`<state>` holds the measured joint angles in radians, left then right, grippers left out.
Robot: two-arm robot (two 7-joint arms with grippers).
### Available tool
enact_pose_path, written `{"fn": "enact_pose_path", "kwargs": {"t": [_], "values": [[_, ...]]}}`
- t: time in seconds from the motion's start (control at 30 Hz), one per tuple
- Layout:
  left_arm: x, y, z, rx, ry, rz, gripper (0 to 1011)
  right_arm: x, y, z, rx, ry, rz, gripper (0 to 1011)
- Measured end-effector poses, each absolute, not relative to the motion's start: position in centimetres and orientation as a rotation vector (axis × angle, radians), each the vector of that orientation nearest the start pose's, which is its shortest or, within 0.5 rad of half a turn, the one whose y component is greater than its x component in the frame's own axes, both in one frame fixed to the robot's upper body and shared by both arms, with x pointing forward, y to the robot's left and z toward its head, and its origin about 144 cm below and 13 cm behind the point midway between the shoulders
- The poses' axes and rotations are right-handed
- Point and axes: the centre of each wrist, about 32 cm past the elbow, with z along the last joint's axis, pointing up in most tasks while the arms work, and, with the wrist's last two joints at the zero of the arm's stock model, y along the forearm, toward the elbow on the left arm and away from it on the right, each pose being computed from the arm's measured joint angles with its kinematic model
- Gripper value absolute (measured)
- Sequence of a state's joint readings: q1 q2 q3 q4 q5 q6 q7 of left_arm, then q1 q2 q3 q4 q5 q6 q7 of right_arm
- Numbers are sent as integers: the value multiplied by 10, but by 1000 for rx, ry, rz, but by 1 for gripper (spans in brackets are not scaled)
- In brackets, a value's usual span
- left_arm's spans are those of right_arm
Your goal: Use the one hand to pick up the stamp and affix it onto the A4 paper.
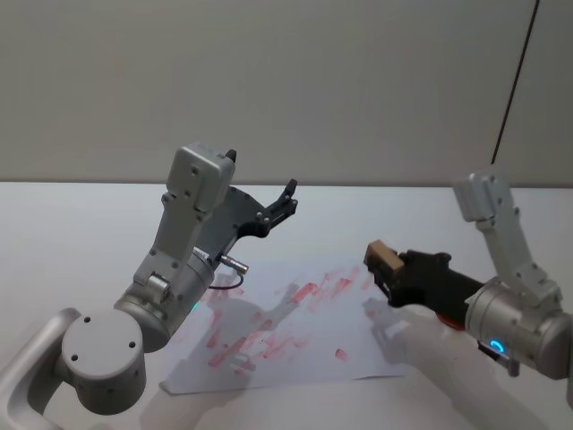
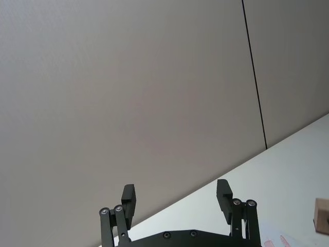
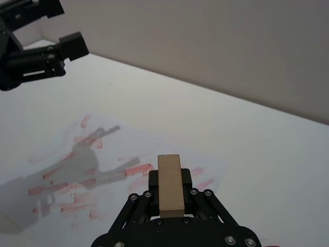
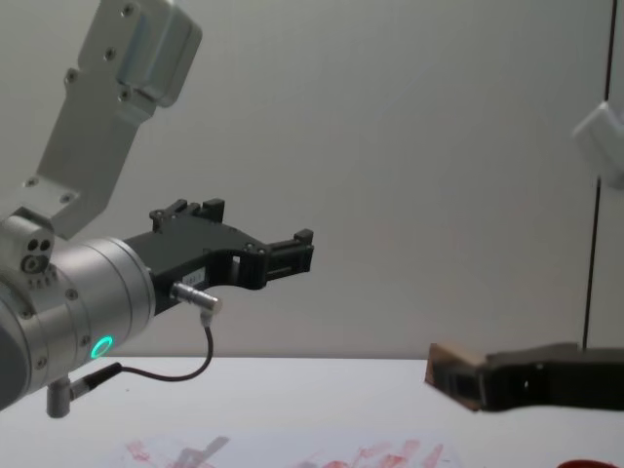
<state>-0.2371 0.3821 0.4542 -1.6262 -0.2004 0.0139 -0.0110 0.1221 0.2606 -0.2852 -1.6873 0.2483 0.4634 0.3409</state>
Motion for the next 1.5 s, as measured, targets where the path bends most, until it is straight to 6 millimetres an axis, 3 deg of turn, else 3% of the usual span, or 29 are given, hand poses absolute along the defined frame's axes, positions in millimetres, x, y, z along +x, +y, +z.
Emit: {"fn": "enact_pose_path", "kwargs": {"t": [0.63,1.5], "values": [[492,198,1204,61,-268,1124,1002,484,-189,1188,-462,307,-767,218],[492,198,1204,61,-268,1124,1002,484,-182,1176,-534,301,-752,218]]}}
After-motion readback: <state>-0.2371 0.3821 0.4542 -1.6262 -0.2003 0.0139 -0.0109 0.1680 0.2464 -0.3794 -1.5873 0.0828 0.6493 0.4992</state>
